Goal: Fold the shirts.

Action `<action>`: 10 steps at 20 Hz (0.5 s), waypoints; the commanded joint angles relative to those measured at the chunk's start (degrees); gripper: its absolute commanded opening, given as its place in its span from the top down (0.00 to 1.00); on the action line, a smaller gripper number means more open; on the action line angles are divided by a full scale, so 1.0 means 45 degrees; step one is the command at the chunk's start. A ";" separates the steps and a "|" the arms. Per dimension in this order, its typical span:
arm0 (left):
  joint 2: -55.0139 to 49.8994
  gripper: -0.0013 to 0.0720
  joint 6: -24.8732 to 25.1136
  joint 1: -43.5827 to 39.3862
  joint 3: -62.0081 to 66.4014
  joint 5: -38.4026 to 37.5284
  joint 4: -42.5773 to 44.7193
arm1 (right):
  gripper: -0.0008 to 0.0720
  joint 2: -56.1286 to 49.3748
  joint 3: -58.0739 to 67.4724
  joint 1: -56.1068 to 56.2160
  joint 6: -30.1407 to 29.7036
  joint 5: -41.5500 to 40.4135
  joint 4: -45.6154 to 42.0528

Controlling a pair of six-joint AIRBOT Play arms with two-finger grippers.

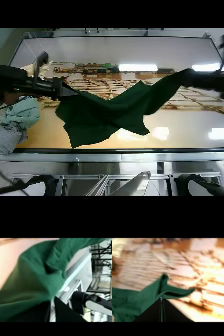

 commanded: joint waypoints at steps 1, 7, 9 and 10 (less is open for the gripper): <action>-0.4279 0.41 -0.0257 0.0005 0.1088 -0.0447 -0.0155 | 0.96 -0.4959 0.0238 0.0301 -0.0801 -0.1996 -0.0282; -0.7038 0.01 -0.1399 0.0034 0.4974 0.2851 -0.0758 | 0.61 -0.7383 0.3177 -0.0029 -0.0855 -0.0423 -0.0641; -0.6606 0.01 -0.1545 0.0005 0.5523 0.3463 -0.0665 | 0.36 -0.6985 0.3735 -0.0355 -0.0646 -0.0170 -0.1180; -0.6188 0.01 -0.1549 0.0005 0.5523 0.3531 -0.0622 | 0.36 -0.6815 0.3944 -0.0588 -0.0189 -0.0068 -0.1462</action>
